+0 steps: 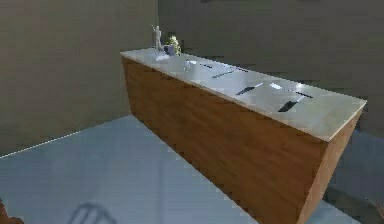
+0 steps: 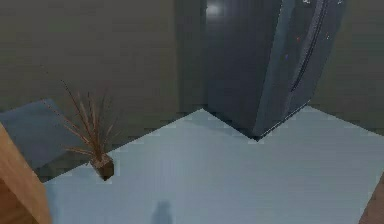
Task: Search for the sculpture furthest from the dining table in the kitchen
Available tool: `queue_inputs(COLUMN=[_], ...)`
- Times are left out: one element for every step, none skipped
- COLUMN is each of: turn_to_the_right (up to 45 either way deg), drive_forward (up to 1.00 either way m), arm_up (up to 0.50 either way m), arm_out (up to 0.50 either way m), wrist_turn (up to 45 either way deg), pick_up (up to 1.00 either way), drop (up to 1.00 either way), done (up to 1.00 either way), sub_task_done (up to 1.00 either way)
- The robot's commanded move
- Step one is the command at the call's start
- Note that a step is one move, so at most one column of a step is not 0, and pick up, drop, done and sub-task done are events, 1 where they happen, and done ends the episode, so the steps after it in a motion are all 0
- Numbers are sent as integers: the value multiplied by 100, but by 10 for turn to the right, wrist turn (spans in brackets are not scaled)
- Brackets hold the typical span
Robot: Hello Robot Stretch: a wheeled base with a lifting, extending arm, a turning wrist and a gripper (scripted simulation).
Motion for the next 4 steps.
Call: queue_inputs(turn_to_the_right=[0, -240, 0, 210], drive_forward=[55, 0, 85, 0], arm_up=[0, 0, 0, 0], arm_out=[0, 0, 0, 0], wrist_turn=[0, 0, 0, 0], pick_up=[0, 0, 0, 0], drop=[0, 0, 0, 0], done=[0, 0, 0, 0], sub_task_done=[0, 0, 0, 0])
